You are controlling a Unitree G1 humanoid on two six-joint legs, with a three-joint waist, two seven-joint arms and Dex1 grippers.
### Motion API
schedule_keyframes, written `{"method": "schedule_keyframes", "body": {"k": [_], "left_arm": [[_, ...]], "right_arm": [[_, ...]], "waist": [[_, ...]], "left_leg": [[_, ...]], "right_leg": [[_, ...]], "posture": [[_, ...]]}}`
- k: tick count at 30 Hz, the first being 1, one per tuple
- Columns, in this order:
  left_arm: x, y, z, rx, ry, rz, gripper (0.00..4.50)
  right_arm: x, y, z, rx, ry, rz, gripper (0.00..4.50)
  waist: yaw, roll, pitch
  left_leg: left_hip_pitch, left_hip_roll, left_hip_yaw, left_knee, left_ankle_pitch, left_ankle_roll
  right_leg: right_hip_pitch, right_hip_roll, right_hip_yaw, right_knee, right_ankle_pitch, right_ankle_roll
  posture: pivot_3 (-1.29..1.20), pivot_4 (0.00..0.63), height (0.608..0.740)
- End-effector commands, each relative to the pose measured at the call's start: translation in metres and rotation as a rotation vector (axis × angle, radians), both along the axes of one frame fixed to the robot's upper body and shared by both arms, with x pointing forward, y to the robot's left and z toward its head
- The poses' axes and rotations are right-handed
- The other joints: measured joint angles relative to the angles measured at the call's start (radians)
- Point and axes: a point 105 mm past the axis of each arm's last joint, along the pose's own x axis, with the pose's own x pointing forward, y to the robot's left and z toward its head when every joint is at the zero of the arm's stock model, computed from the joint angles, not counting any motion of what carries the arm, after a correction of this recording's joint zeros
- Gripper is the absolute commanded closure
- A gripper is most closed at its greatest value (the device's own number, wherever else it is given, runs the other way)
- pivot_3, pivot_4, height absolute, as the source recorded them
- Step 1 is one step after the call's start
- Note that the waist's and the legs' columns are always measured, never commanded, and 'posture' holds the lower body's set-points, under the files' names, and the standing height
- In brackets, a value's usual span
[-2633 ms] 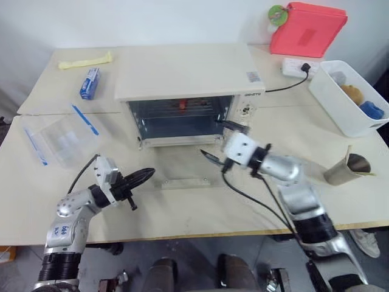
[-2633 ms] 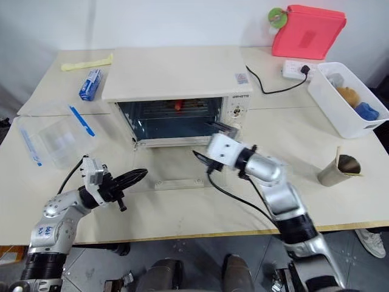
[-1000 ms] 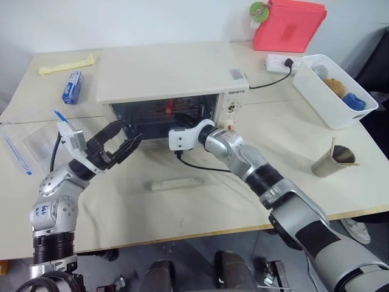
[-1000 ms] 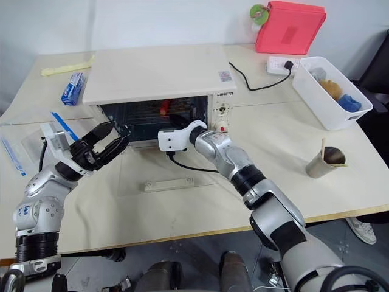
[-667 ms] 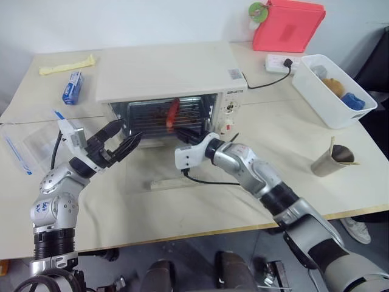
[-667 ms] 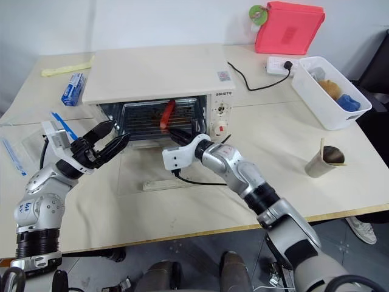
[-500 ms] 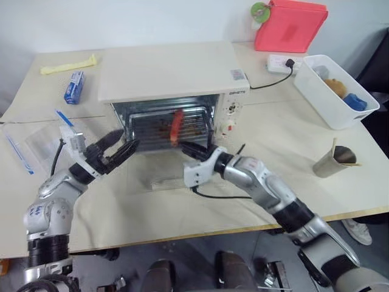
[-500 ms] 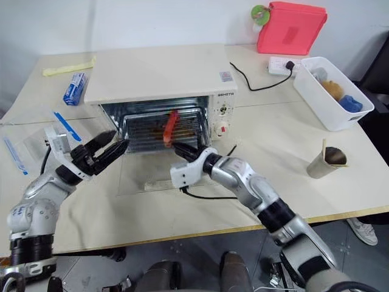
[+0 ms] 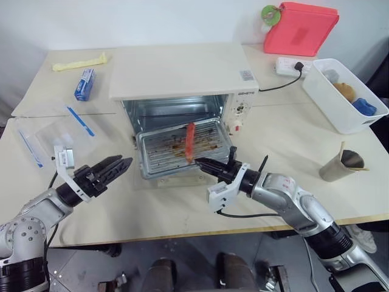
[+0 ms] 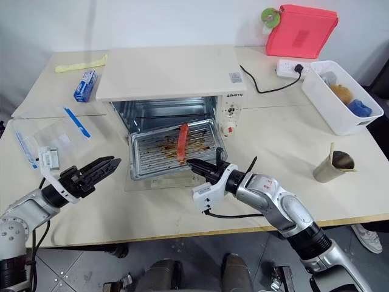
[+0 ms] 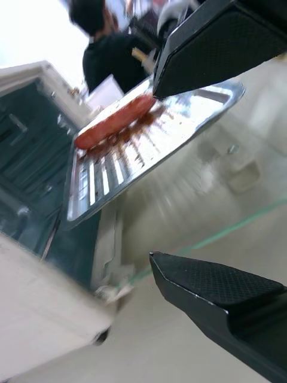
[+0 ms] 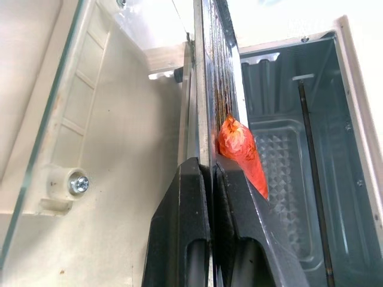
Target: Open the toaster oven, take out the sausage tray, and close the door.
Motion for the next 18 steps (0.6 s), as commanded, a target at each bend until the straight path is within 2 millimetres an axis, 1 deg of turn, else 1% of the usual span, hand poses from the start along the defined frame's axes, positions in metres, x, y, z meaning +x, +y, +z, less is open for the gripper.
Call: {"method": "schedule_keyframes", "body": {"k": [1,6,10,14,15,17,18], "left_arm": [[-0.005,-0.004,0.009,-0.020,0.010,-0.042,0.16],[-0.004,-0.009,0.010,-0.089,0.070,-0.072,0.16],[0.003,-0.018,0.024,-0.152,0.055,-0.082,0.16],[0.005,-0.026,0.031,-0.195,0.079,-0.101,0.16],[0.005,-0.028,0.031,-0.202,0.100,-0.107,0.35],[-0.001,-0.040,0.028,-0.217,0.162,-0.163,0.71],[-0.003,-0.043,0.028,-0.222,0.181,-0.178,1.08]], "right_arm": [[-0.003,0.002,0.027,0.064,-0.093,0.025,4.47],[-0.009,0.002,0.022,0.029,-0.088,0.076,4.47],[-0.013,0.009,0.026,0.030,-0.106,0.141,4.47],[-0.015,0.011,0.025,0.020,-0.093,0.184,4.47],[-0.016,0.013,0.024,0.015,-0.086,0.202,4.48],[-0.014,0.017,0.026,0.012,-0.078,0.228,4.48],[-0.014,0.018,0.026,0.012,-0.076,0.235,4.48]], "waist": [[-0.004,0.000,0.000],[-0.005,0.000,0.000],[-0.005,0.000,0.000],[-0.007,0.000,0.000],[-0.007,0.000,0.000],[-0.008,0.000,0.000],[-0.008,0.000,0.000]], "left_leg": [[0.000,0.000,0.000,0.000,0.000,0.000],[0.000,0.000,0.000,0.000,0.000,0.000],[0.000,0.000,0.000,0.000,0.000,0.000],[0.001,0.000,0.000,0.000,0.000,0.000],[0.001,0.000,0.000,0.000,0.000,0.000],[0.001,0.000,-0.001,0.000,0.000,0.000],[0.002,0.000,-0.001,0.000,0.000,0.000]], "right_leg": [[0.000,0.000,0.000,0.000,0.000,0.000],[0.000,0.000,0.000,0.000,0.000,0.000],[0.000,0.000,0.000,0.000,0.000,0.000],[0.000,0.000,0.000,0.001,0.000,0.000],[0.000,0.000,0.000,0.001,0.000,0.000],[0.000,0.000,0.000,0.001,0.000,0.000],[0.000,0.000,0.001,0.001,0.000,0.000]], "posture": [[0.00,0.150,0.740],[0.00,0.150,0.740],[0.00,0.150,0.740],[0.00,0.150,0.740],[0.00,0.150,0.740],[0.00,0.150,0.740],[0.00,0.150,0.740]]}}
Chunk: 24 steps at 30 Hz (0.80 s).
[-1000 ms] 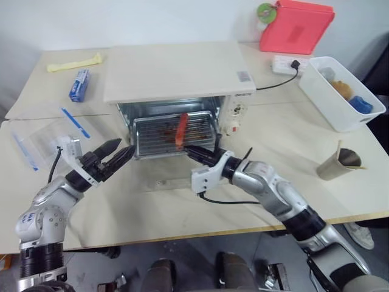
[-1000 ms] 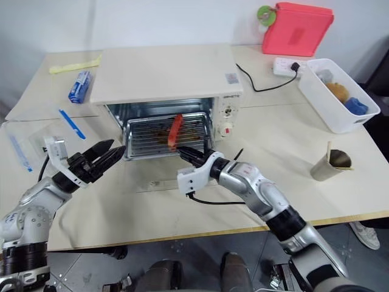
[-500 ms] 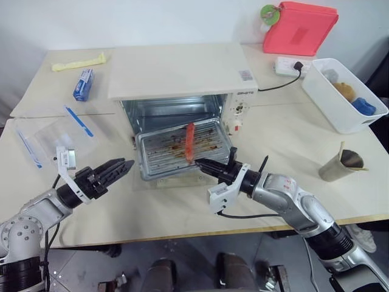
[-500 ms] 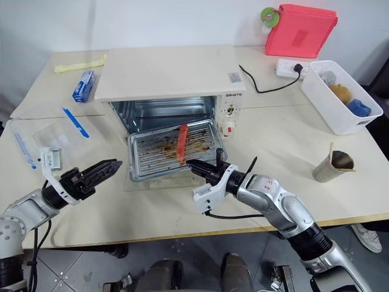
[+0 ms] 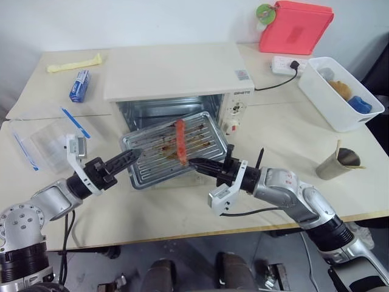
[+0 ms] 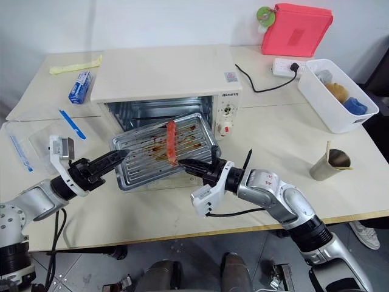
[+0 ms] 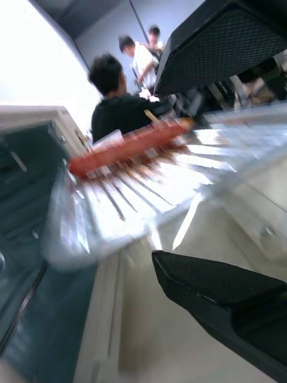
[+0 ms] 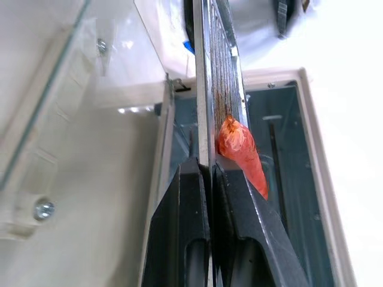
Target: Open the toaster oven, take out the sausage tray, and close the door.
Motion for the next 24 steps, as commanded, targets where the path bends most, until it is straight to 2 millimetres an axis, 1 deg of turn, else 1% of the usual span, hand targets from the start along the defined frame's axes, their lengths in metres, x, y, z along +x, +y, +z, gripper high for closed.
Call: {"method": "schedule_keyframes", "body": {"k": [1,4,8,9,12,14,16,18,20,21,23,24], "left_arm": [[-0.008,-0.012,0.006,-0.048,0.039,-0.061,1.34],[-0.009,-0.015,0.008,-0.079,0.063,-0.051,2.23],[-0.011,-0.015,0.001,-0.060,0.114,-0.048,3.38],[-0.012,-0.014,0.000,-0.063,0.116,-0.044,3.78],[-0.011,-0.012,-0.004,-0.084,0.139,-0.023,4.49],[-0.013,-0.012,-0.006,-0.108,0.163,-0.031,4.50],[-0.014,-0.012,-0.005,-0.130,0.165,-0.031,4.50],[-0.014,-0.010,-0.006,-0.160,0.189,-0.020,4.50],[-0.015,-0.008,-0.003,-0.247,0.174,-0.039,4.50],[-0.015,-0.003,-0.002,-0.268,0.167,-0.014,4.50],[-0.020,0.007,-0.004,-0.298,0.159,0.004,4.50],[-0.022,0.016,-0.006,-0.312,0.164,0.044,4.50]], "right_arm": [[-0.004,0.008,0.015,0.038,-0.027,0.064,4.48],[-0.004,0.009,0.017,0.036,-0.031,0.087,4.48],[-0.004,0.007,0.014,0.030,0.008,0.096,4.48],[-0.004,0.007,0.013,0.030,0.022,0.096,4.48],[-0.006,0.004,0.015,0.071,0.089,0.105,4.48],[-0.009,0.004,0.018,0.091,0.102,0.128,3.89],[-0.015,0.004,0.017,0.090,0.152,0.161,3.34],[-0.016,0.003,0.018,0.085,0.139,0.165,2.70],[-0.014,-0.002,0.019,0.083,0.158,0.154,2.05],[-0.016,-0.007,0.019,0.081,0.171,0.158,1.71],[-0.021,-0.023,0.022,0.101,0.223,0.165,1.03],[-0.021,-0.035,0.020,0.099,0.272,0.144,0.69]], "waist": [[0.001,0.000,0.000],[0.002,0.000,0.000],[0.002,0.000,0.000],[0.002,0.000,0.000],[0.002,0.000,0.000],[0.002,0.000,0.000],[0.002,0.000,0.000],[0.002,0.000,0.000],[0.003,0.000,0.000],[0.003,0.000,0.000],[0.003,0.000,0.000],[0.003,0.000,0.000]], "left_leg": [[0.000,0.000,-0.001,0.000,0.000,0.000],[0.001,0.000,-0.005,0.000,0.000,0.000],[0.001,0.000,-0.006,0.000,0.000,0.000],[0.001,0.000,-0.006,0.000,0.000,0.000],[0.001,0.000,-0.005,0.000,0.000,0.000],[0.001,0.000,-0.005,0.000,0.000,0.000],[0.001,0.000,-0.006,0.001,0.000,0.000],[0.001,0.000,-0.006,0.001,0.000,0.000],[0.001,0.000,-0.006,0.001,0.000,0.000],[0.001,0.000,-0.006,0.001,0.000,0.000],[0.001,0.000,-0.005,0.001,0.000,0.000],[0.001,0.000,-0.005,0.000,0.000,0.000]], "right_leg": [[0.000,0.000,0.001,0.000,0.000,0.000],[0.000,0.000,0.001,0.000,0.000,0.000],[0.000,0.000,0.001,0.000,0.000,0.000],[0.000,0.000,0.001,0.000,0.000,0.000],[0.000,0.000,0.001,0.000,0.000,0.000],[0.000,0.000,0.001,0.000,0.000,0.000],[0.001,0.000,0.001,0.000,0.000,0.000],[0.001,0.000,0.001,0.000,0.000,0.000],[0.001,0.000,0.001,0.000,0.000,0.000],[0.001,0.000,0.001,0.000,0.000,0.000],[0.001,0.000,0.001,-0.001,0.000,0.000],[0.001,0.000,0.001,-0.001,0.000,0.000]], "posture": [[0.00,0.150,0.740],[0.00,0.150,0.740],[0.00,0.150,0.740],[0.00,0.150,0.740],[0.00,0.150,0.740],[0.00,0.150,0.740],[0.00,0.150,0.740],[0.00,0.150,0.740],[0.00,0.150,0.740],[0.00,0.150,0.740],[0.00,0.150,0.740],[0.00,0.150,0.740]]}}
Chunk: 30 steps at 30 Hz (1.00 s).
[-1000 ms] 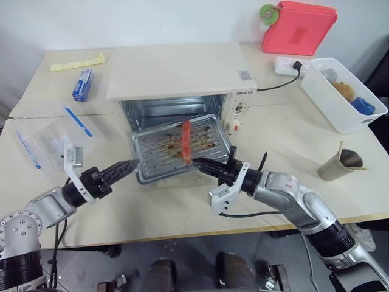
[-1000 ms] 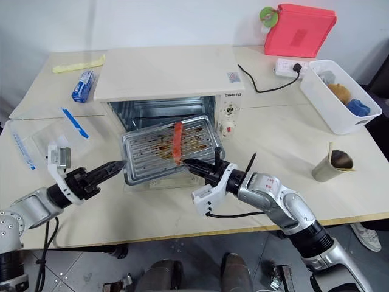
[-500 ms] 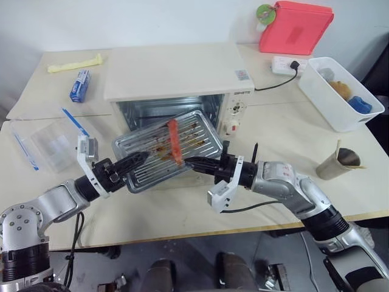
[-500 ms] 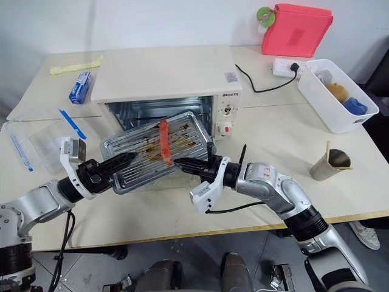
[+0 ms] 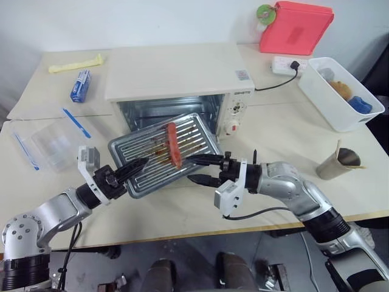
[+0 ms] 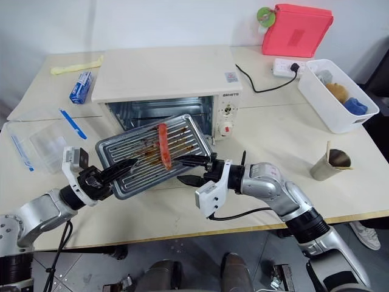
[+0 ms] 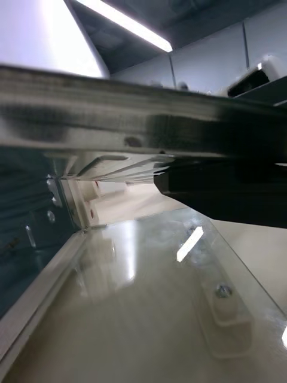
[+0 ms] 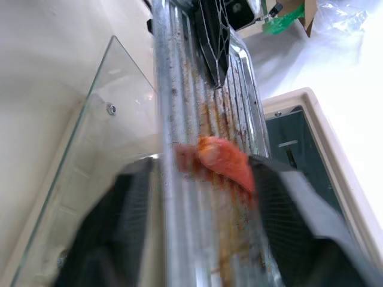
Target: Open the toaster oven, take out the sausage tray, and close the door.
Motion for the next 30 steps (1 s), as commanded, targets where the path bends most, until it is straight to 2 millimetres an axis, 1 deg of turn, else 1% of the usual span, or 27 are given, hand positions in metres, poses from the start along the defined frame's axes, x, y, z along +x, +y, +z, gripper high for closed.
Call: {"method": "schedule_keyframes", "body": {"k": [1,2,3,4,6,7,9,11,12,14,17,20,22,23,26,30], "left_arm": [[-0.013,0.027,0.007,-0.070,-0.042,0.075,4.50],[-0.017,0.033,0.005,-0.078,-0.037,0.104,4.50],[-0.020,0.037,0.003,-0.082,-0.034,0.122,4.50],[-0.027,0.042,0.001,-0.089,-0.034,0.139,4.50],[-0.037,0.052,-0.005,-0.103,-0.024,0.189,4.50],[-0.044,0.056,-0.006,-0.109,-0.026,0.213,4.50],[-0.056,0.061,-0.012,-0.120,-0.011,0.243,4.50],[-0.070,0.066,-0.018,-0.137,-0.003,0.279,4.50],[-0.077,0.070,-0.021,-0.158,0.000,0.319,4.50],[-0.086,0.075,-0.024,-0.185,-0.004,0.367,4.50],[-0.094,0.081,-0.028,-0.213,-0.006,0.430,4.50],[-0.105,0.087,-0.035,-0.261,0.000,0.517,4.50],[-0.112,0.091,-0.036,-0.299,-0.026,0.574,4.50],[-0.113,0.091,-0.035,-0.307,-0.036,0.584,4.50],[-0.117,0.105,-0.032,-0.341,-0.084,0.712,4.50],[-0.119,0.115,-0.030,-0.382,-0.124,0.823,4.50]], "right_arm": [[-0.004,-0.038,0.012,0.046,0.137,-0.048,0.38],[-0.003,-0.050,0.009,0.042,0.187,-0.073,0.06],[-0.004,-0.058,0.009,0.039,0.218,-0.087,0.06],[0.000,-0.070,0.006,0.057,0.302,-0.135,0.06],[0.007,-0.088,0.004,0.097,0.401,-0.206,0.06],[0.011,-0.098,0.001,0.119,0.463,-0.247,0.25],[0.019,-0.115,-0.001,0.161,0.513,-0.311,0.70],[0.026,-0.127,-0.009,0.169,0.547,-0.353,1.36],[0.029,-0.132,-0.016,0.171,0.588,-0.375,1.72],[0.034,-0.139,-0.026,0.176,0.634,-0.396,2.40],[0.040,-0.141,-0.036,0.181,0.661,-0.403,3.38],[0.047,-0.137,-0.050,0.211,0.766,-0.392,4.44],[0.052,-0.125,-0.057,0.213,0.834,-0.362,4.48],[0.054,-0.122,-0.058,0.210,0.846,-0.355,4.48],[0.055,-0.100,-0.065,0.184,0.934,-0.258,4.48],[0.055,-0.082,-0.059,0.196,1.000,-0.156,4.48]], "waist": [[0.001,0.000,0.000],[0.001,0.000,0.000],[0.002,0.000,0.000],[0.002,0.000,0.000],[-0.001,0.000,0.000],[-0.001,0.000,0.000],[-0.001,0.000,0.000],[0.002,0.000,0.000],[0.002,0.000,0.000],[0.002,0.000,0.000],[0.006,0.000,0.000],[0.008,0.000,0.000],[0.002,-0.001,0.000],[0.001,-0.001,0.000],[-0.001,-0.001,0.000],[0.003,-0.001,0.000]], "left_leg": [[0.000,0.000,0.000,-0.001,0.000,0.000],[0.000,0.000,0.000,-0.001,0.000,0.000],[0.000,0.000,0.000,-0.001,0.000,0.001],[0.000,0.000,0.001,-0.001,-0.001,0.001],[0.001,0.000,0.003,0.000,-0.001,0.001],[0.002,0.001,0.004,0.000,-0.001,0.001],[0.003,0.001,0.005,0.000,-0.001,0.002],[0.003,0.001,0.007,0.000,-0.002,0.002],[0.003,0.001,0.007,0.000,-0.002,0.003],[0.003,0.001,0.010,0.000,-0.002,0.003],[0.003,0.001,0.010,0.001,-0.003,0.003],[0.003,0.001,0.011,0.002,-0.003,0.003],[0.003,0.001,0.012,0.002,-0.003,0.004],[0.003,0.001,0.012,0.002,-0.003,0.004],[0.003,0.001,0.013,0.002,-0.003,0.004],[0.002,0.001,0.014,0.002,-0.004,0.004]], "right_leg": [[0.000,0.000,0.000,-0.001,0.000,0.000],[0.000,0.000,0.000,-0.001,0.000,0.000],[0.001,0.000,0.000,-0.002,0.000,0.000],[0.001,0.000,0.000,-0.004,0.000,0.000],[0.003,0.000,0.000,-0.005,0.000,0.000],[0.003,0.000,0.000,-0.006,0.000,0.000],[0.004,0.000,0.000,-0.008,0.000,-0.001],[0.005,0.000,0.000,-0.008,0.000,-0.001],[0.004,0.000,0.000,-0.009,0.000,-0.001],[0.005,0.000,0.001,-0.010,0.000,-0.001],[0.005,0.000,0.001,-0.010,0.000,-0.001],[0.005,0.000,0.001,-0.010,0.001,-0.002],[0.005,0.000,0.002,-0.011,0.001,-0.002],[0.005,0.000,0.002,-0.012,0.001,-0.002],[0.003,0.000,0.003,-0.011,0.001,-0.002],[0.003,0.000,0.003,-0.011,0.002,-0.002]], "posture": [[0.00,0.150,0.740],[0.00,0.150,0.740],[0.00,0.150,0.740],[0.00,0.150,0.740],[0.00,0.150,0.740],[0.00,0.150,0.740],[0.00,0.150,0.740],[0.00,0.150,0.740],[0.00,0.150,0.740],[0.00,0.150,0.740],[0.00,0.150,0.740],[0.00,0.150,0.740],[0.00,0.150,0.740],[0.00,0.150,0.740],[0.00,0.150,0.740],[0.00,0.150,0.740]]}}
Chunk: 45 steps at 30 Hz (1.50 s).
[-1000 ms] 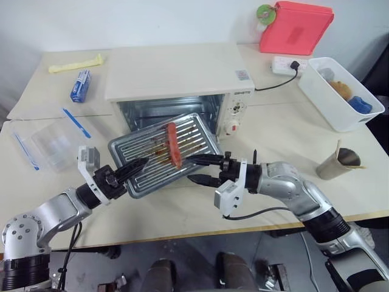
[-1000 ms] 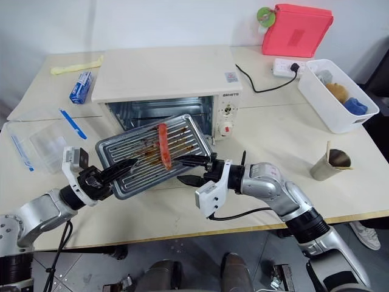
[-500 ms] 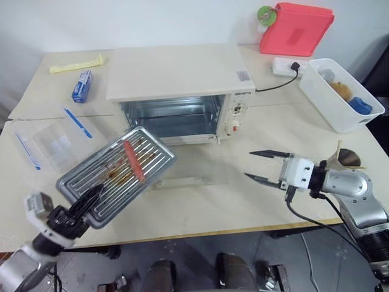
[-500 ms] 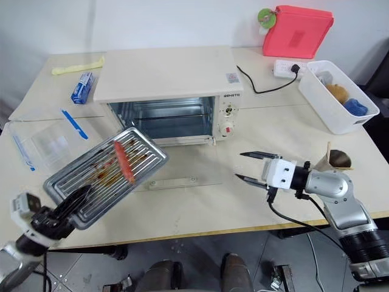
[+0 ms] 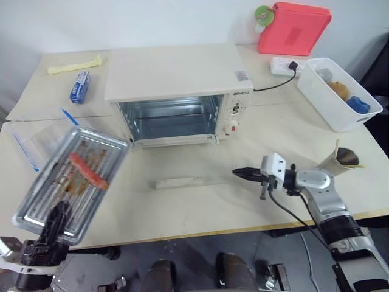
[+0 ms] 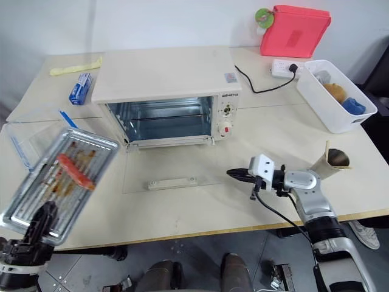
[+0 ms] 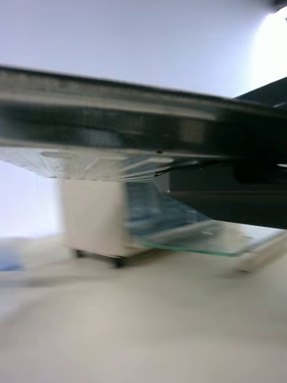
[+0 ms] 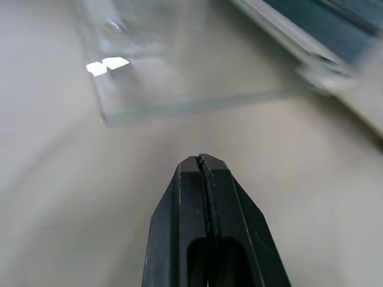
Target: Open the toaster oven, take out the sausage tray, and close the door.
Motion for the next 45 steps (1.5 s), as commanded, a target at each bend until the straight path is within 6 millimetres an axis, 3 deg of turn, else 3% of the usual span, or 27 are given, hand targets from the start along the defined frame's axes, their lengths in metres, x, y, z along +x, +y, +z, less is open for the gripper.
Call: {"method": "schedule_keyframes", "body": {"k": [1,10,17,19,23,28,32,38,40,42,45], "left_arm": [[-0.007,0.013,0.015,-0.002,-0.066,0.129,4.50],[-0.005,0.008,0.023,0.003,-0.089,0.164,4.50],[-0.006,0.002,0.023,0.006,-0.071,0.161,4.50],[-0.005,0.000,0.025,-0.002,-0.076,0.177,4.50],[-0.002,-0.015,0.025,-0.006,-0.054,0.133,4.50],[-0.004,-0.030,0.015,-0.012,0.009,0.061,4.50],[-0.006,-0.043,0.005,-0.011,0.063,-0.037,4.50],[-0.001,-0.054,-0.001,0.022,0.098,-0.197,4.50],[0.000,-0.059,-0.001,0.062,0.118,-0.282,4.50],[0.014,-0.067,-0.003,0.097,0.133,-0.414,4.50],[0.036,-0.087,-0.005,0.200,0.187,-0.707,4.50]], "right_arm": [[0.001,0.011,0.014,0.062,0.009,0.059,4.48],[-0.006,0.024,0.056,0.192,-0.030,0.115,4.48],[0.005,0.025,0.129,0.454,-0.106,0.036,4.48],[-0.002,0.025,0.140,0.484,-0.101,0.062,4.48],[-0.012,0.016,0.143,0.441,-0.119,0.064,4.48],[-0.021,-0.007,0.123,0.374,0.025,0.005,4.48],[-0.036,-0.026,0.104,0.296,0.047,-0.040,3.60],[-0.061,-0.036,0.090,0.225,0.021,-0.079,1.48],[-0.074,-0.035,0.079,0.123,-0.004,-0.043,0.82],[-0.090,-0.039,0.069,0.061,-0.029,-0.036,0.08],[-0.106,-0.050,0.070,0.094,-0.086,-0.140,0.01]], "waist": [[0.005,0.000,0.000],[0.020,-0.001,-0.001],[0.021,-0.001,-0.001],[0.023,-0.001,-0.001],[0.029,-0.003,-0.002],[0.027,-0.003,-0.002],[0.027,-0.003,-0.002],[0.025,-0.003,-0.002],[0.026,-0.003,-0.002],[0.032,-0.002,-0.002],[0.061,0.000,-0.003]], "left_leg": [[0.000,0.000,0.000,0.000,0.000,0.000],[-0.001,0.000,0.001,0.001,-0.002,0.001],[-0.001,0.001,0.003,0.001,-0.002,0.000],[-0.001,0.001,0.003,0.001,-0.003,0.000],[-0.002,0.001,0.004,0.001,-0.005,0.002],[-0.003,0.000,0.005,0.002,-0.010,0.008],[-0.003,0.000,0.007,0.002,-0.012,0.009],[-0.002,0.001,0.010,0.003,-0.012,0.009],[-0.001,0.002,0.009,0.005,-0.012,0.009],[-0.001,0.001,0.009,0.006,-0.012,0.009],[-0.001,0.001,0.005,0.008,-0.011,0.008]], "right_leg": [[0.000,0.000,0.000,0.000,0.000,0.000],[-0.001,0.000,0.001,-0.001,0.001,0.001],[-0.003,0.000,0.003,0.000,0.001,0.000],[-0.003,0.000,0.002,0.000,0.001,0.000],[-0.002,0.000,0.002,-0.001,0.001,0.000],[-0.002,-0.001,0.004,-0.005,0.001,0.001],[-0.002,0.000,0.004,-0.008,0.001,0.001],[-0.001,0.000,0.004,-0.011,0.001,0.001],[-0.001,0.000,0.005,-0.011,0.002,-0.001],[-0.001,0.001,0.005,-0.010,0.002,-0.001],[0.002,0.001,0.002,-0.008,0.001,-0.003]], "posture": [[0.00,0.150,0.740],[0.00,0.150,0.740],[0.00,0.150,0.740],[0.00,0.150,0.740],[0.00,0.150,0.740],[0.00,0.150,0.740],[0.00,0.150,0.740],[0.00,0.150,0.740],[0.00,0.150,0.740],[0.00,0.150,0.740],[0.00,0.150,0.740]]}}
